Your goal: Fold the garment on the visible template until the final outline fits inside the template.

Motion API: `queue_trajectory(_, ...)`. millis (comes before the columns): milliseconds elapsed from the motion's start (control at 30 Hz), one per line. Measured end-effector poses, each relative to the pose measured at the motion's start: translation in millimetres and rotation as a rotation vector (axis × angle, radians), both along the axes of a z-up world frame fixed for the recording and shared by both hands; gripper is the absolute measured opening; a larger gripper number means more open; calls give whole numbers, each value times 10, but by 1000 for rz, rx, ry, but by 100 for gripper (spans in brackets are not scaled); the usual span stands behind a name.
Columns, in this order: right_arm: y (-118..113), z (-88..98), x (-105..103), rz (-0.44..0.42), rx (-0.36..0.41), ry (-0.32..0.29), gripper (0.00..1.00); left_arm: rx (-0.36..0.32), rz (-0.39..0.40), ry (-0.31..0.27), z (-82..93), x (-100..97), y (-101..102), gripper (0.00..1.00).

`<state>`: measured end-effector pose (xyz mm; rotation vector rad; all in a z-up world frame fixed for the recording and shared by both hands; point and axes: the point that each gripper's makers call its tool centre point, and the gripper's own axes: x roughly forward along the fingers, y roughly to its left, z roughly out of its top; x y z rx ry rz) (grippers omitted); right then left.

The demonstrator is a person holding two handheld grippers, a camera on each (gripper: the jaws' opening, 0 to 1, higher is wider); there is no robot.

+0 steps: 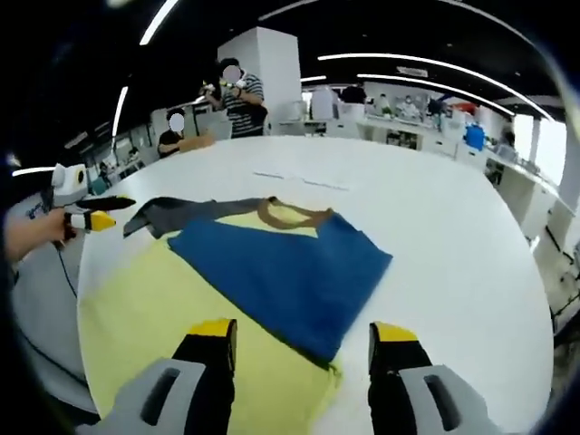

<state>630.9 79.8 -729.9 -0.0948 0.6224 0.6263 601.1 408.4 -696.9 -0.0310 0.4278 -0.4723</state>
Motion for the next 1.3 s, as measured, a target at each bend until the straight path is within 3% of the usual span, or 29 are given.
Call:
queue_trajectory(367, 255, 425, -319, 120, 75, -61, 91, 31, -25, -27, 160, -192, 43, 99)
queue_trajectory(633, 342, 676, -617, 154, 141, -82, 97, 62, 14, -17, 187, -399, 305, 99)
queue_trajectory(967, 332, 797, -850, 163, 153, -101, 99, 68, 109, 18, 84, -546, 679, 98)
queue_trajectory(1300, 194, 820, -980, 117, 143, -108, 99, 76, 256, 46, -86, -587, 1047, 87)
